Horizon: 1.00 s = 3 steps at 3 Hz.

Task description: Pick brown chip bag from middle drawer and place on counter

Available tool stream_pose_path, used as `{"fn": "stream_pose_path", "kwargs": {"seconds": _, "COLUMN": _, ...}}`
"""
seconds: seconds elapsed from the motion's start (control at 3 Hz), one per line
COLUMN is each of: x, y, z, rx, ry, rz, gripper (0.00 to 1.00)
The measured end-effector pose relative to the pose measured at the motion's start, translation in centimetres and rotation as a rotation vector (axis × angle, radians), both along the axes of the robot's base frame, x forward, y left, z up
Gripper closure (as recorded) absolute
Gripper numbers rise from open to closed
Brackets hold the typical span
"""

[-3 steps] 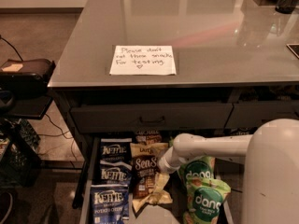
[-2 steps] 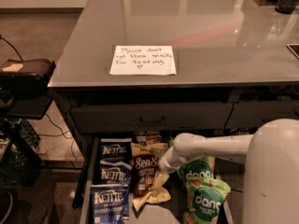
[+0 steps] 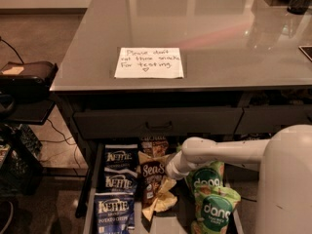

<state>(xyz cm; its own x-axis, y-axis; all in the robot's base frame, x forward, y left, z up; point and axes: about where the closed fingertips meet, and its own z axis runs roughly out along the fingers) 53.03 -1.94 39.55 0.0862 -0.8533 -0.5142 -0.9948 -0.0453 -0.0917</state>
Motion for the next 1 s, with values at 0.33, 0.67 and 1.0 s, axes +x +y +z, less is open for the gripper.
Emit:
{"fn": "stream_pose_path", "kwargs": {"seconds": 0.33, "x": 0.0, "y": 0.0, "z": 0.3, "rx": 0.000, "ry": 0.000, "rz": 0.000, "gripper": 0.95}}
{"fn": "stream_pose_path", "kwargs": {"seconds": 0.67, "x": -0.9, "y": -0.1, "z": 3.9, "rx": 0.030, "ry": -0.053, "rz": -0.041, "gripper": 1.00}}
{"fn": "stream_pose_path", "kwargs": {"seconds": 1.0, "x": -2.1, "y": -0.6, "z": 8.2, "rx": 0.049, "ry": -0.104, "rz": -0.059, "gripper": 1.00}}
